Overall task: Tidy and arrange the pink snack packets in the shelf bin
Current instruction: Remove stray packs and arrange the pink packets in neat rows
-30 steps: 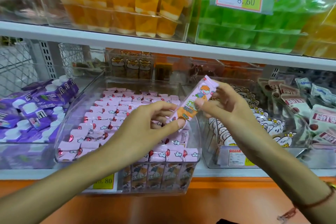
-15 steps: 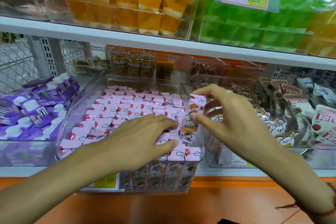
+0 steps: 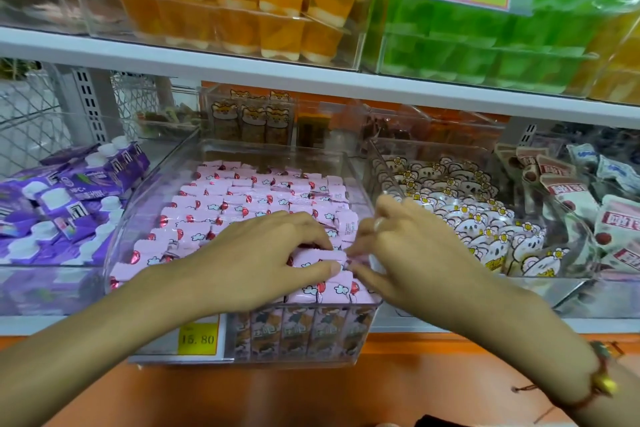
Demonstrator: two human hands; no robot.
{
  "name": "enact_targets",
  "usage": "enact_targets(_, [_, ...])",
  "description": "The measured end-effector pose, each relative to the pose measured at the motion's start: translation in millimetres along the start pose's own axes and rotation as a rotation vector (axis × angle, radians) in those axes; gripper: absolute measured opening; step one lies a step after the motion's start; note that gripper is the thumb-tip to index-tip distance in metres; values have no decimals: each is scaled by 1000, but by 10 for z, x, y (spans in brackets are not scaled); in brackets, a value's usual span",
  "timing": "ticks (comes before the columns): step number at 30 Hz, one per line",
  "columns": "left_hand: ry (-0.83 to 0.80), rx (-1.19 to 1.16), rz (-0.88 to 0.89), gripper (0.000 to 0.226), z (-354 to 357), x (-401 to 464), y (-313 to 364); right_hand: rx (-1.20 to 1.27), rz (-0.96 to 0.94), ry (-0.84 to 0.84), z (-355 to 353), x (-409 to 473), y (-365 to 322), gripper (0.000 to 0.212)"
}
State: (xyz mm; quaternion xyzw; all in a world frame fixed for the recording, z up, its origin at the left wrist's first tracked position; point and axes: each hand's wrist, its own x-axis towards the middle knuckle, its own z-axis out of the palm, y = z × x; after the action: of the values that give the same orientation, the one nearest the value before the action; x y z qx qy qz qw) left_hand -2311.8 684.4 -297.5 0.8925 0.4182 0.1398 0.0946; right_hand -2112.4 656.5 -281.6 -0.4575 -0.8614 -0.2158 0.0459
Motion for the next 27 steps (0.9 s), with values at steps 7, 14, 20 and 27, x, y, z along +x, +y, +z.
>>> enact_targets(7, [52, 11, 51, 54, 2, -6, -17, 165, 34, -9, -109, -11, 87, 27])
enact_targets(14, [0, 69, 163, 49, 95, 11, 27, 131, 107, 60, -152, 296, 172, 18])
enact_targets(20, [12, 28, 158, 42, 31, -11, 68, 65, 81, -119, -88, 435, 173, 26])
enact_targets(27, [-5, 15, 94, 45, 63, -30, 122, 56, 130, -3, 6, 397, 102, 20])
